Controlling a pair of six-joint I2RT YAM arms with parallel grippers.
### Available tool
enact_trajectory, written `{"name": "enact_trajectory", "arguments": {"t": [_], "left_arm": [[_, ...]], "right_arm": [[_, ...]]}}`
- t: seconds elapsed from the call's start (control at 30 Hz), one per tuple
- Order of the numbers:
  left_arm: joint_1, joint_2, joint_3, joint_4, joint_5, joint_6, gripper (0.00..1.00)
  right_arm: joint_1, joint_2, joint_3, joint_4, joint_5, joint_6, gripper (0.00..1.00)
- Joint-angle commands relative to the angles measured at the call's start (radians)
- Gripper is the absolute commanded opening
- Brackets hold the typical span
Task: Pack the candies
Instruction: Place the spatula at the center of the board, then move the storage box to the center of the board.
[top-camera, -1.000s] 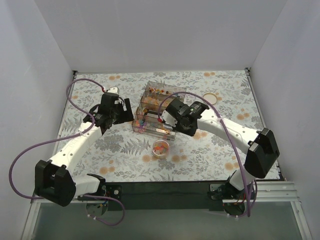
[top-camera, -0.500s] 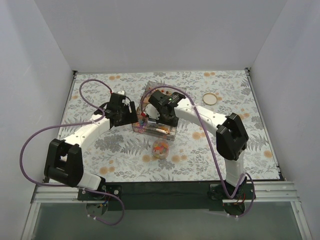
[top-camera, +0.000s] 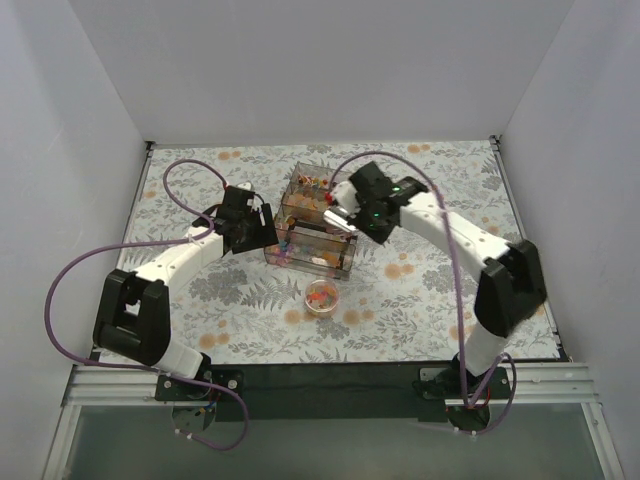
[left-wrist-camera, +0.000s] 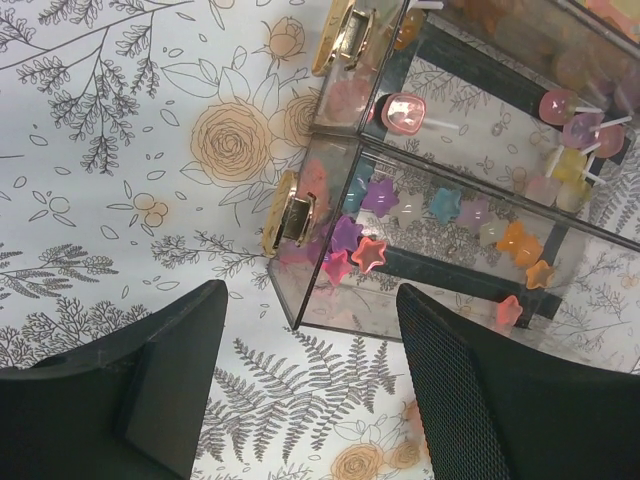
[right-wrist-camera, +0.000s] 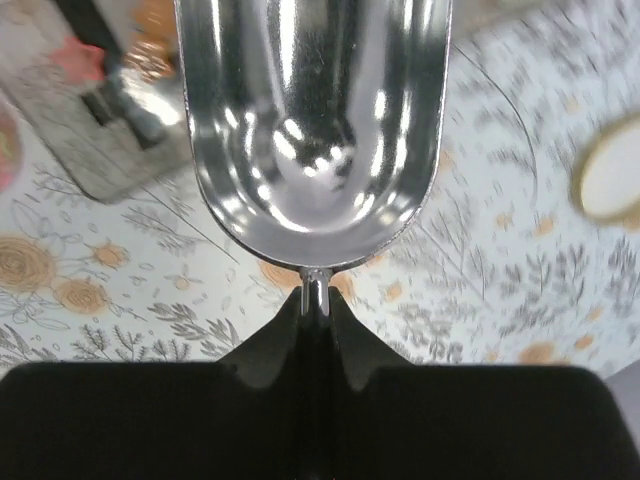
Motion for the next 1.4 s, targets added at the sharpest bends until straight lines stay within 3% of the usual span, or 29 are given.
{"name": "enact_trajectory", "arguments": {"t": [0.0,0.13,0.27,0.37,0.5,0.57,0.6,0.63,0.7,0.73,0.87,0.93,1.1,1.37], "left_arm": [[-0.002,-0.061,0.036,0.022,-0.035,-0.006,0.68],[-0.002,-0.067,0.041,0.022,-0.046,0.000,0.68],[-0.002,-0.049,0.033,0.028,-0.054,0.000,0.68],[-0.002,-0.033,0.023,0.040,-0.049,0.000,0.68],[-0.002,-0.009,0.020,0.044,-0.054,-0.011,0.68],[-0.002,-0.001,0.020,0.050,-0.055,-0.012,0.68],[-0.002,0.003,0.021,0.050,-0.058,-0.012,0.68],[-0.002,0.010,0.023,0.050,-0.061,-0.011,0.68],[-0.002,0.025,0.027,0.045,-0.066,-0.009,0.68],[-0.002,0.028,0.026,0.045,-0.064,-0.009,0.67],[-0.002,0.042,0.016,0.050,-0.067,-0.012,0.61],[-0.002,0.062,0.016,0.048,-0.078,-0.009,0.53],[-0.002,0.106,0.027,0.034,-0.162,-0.006,0.43],[0.067,0.186,0.095,-0.009,-0.394,0.053,0.41]], "right_arm": [[-0.152,-0.264,-0.161,0.147,-0.020,0.150,0.01],[-0.376,-0.428,-0.421,0.291,0.013,0.285,0.01],[-0.632,-0.407,-0.532,0.378,-0.040,0.376,0.01],[-0.725,-0.335,-0.577,0.444,-0.112,0.440,0.01],[-0.738,-0.229,-0.591,0.480,-0.120,0.477,0.01],[-0.738,-0.186,-0.597,0.492,-0.118,0.496,0.08],[-0.738,-0.181,-0.607,0.495,-0.115,0.503,0.14],[-0.738,-0.181,-0.611,0.503,-0.112,0.510,0.27],[-0.738,-0.194,-0.617,0.506,-0.100,0.529,0.37],[-0.738,-0.213,-0.621,0.504,-0.095,0.537,0.49],[-0.737,-0.279,-0.621,0.480,-0.088,0.551,0.74],[-0.737,-0.325,-0.621,0.460,-0.083,0.557,0.77],[-0.727,-0.408,-0.623,0.440,-0.121,0.549,0.80],[-0.679,-0.471,-0.617,0.425,-0.293,0.514,0.86]]}}
